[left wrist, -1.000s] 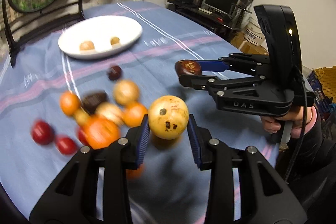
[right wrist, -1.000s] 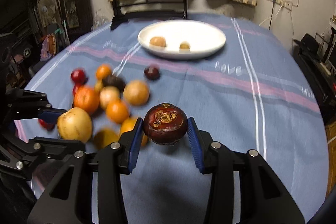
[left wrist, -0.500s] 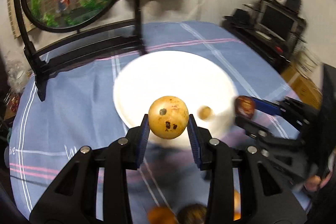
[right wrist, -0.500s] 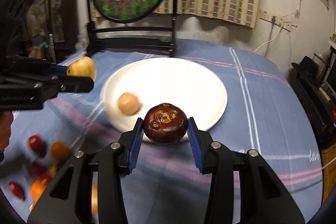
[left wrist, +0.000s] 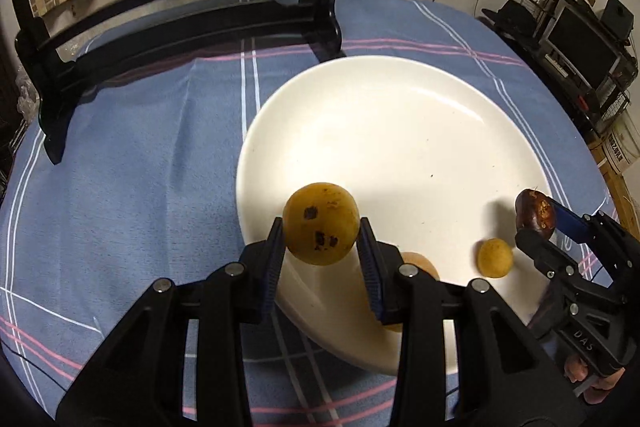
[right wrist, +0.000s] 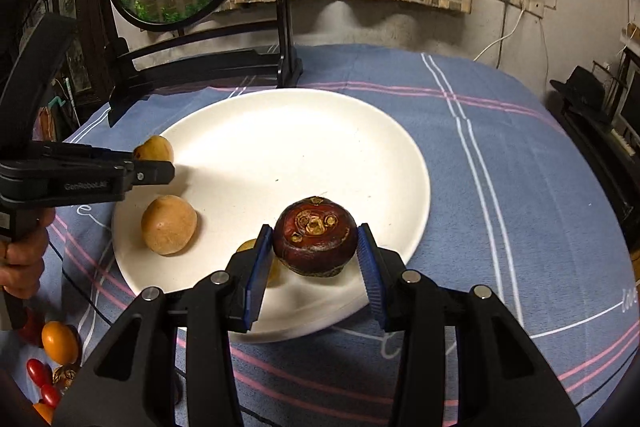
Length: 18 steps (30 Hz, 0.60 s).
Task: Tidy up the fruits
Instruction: 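Carry both fruits to the white plate and open both tools, then return both tools to the fruit cluster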
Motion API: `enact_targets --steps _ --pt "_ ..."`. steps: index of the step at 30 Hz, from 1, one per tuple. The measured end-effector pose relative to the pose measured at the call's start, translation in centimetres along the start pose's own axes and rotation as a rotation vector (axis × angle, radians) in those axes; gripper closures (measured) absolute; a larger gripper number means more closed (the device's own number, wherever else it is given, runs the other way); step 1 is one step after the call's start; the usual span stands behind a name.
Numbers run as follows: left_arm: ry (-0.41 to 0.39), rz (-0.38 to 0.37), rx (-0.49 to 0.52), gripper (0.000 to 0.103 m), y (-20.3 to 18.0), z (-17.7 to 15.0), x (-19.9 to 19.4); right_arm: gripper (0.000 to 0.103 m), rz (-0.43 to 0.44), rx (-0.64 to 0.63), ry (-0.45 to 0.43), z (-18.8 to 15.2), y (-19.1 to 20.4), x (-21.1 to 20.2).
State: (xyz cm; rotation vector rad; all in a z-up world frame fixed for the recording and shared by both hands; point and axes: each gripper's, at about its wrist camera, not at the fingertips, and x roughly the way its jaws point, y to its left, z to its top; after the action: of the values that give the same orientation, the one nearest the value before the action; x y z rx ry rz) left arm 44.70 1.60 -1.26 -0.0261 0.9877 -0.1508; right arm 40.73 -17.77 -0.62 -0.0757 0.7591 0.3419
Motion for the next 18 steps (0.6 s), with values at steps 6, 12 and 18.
enact_targets --steps 6,12,18 --pt "-0.011 0.011 0.005 0.052 -0.3 0.3 0.2 0.06 0.003 0.0 0.011 0.1 0.2 0.7" --pt "-0.071 0.015 -0.005 0.041 -0.4 0.4 -2.4 0.056 0.012 -0.011 -0.001 0.3 0.3 0.1" --pt "-0.184 0.077 0.059 0.016 -0.7 -2.3 -8.0 0.052 0.05 0.03 -0.041 0.0 0.4 -3.6"
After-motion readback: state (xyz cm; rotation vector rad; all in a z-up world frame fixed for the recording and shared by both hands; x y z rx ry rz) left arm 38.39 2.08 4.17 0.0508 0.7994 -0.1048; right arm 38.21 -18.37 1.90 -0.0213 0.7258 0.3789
